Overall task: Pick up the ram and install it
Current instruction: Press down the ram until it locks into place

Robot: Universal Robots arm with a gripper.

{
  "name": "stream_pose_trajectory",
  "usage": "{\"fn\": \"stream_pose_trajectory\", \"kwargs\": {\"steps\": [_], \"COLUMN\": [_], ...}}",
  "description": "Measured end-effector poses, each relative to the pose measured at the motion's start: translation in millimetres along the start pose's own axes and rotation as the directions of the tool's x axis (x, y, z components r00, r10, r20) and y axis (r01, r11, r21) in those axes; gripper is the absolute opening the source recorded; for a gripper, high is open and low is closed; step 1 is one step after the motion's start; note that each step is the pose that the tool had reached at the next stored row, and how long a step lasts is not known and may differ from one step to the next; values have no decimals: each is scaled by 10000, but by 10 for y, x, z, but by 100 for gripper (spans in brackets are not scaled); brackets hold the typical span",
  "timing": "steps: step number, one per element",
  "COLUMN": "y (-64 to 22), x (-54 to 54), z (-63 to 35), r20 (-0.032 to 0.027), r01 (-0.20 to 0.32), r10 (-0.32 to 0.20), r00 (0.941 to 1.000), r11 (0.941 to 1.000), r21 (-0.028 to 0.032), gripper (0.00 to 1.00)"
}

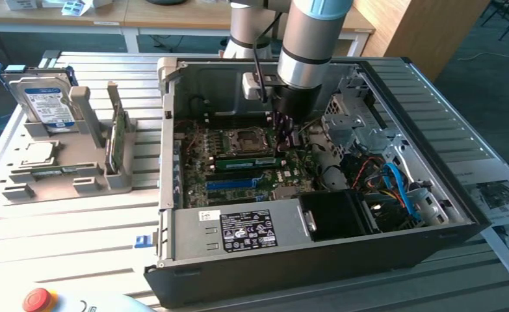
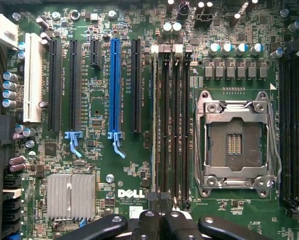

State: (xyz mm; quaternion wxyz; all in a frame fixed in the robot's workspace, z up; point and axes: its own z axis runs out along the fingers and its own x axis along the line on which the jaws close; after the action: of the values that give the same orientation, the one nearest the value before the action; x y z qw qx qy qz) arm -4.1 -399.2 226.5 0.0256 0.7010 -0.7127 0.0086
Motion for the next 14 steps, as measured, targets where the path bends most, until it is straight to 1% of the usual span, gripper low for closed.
{"fn": "stream_pose_trajectory", "kwargs": {"steps": [14], "y": [-1], "x": [-1], "z": [13], "r20": [2], "r01": [0], "r10": [0], "r00": [10000], "r11": [10000], "r21": [3], "gripper": [10]}}
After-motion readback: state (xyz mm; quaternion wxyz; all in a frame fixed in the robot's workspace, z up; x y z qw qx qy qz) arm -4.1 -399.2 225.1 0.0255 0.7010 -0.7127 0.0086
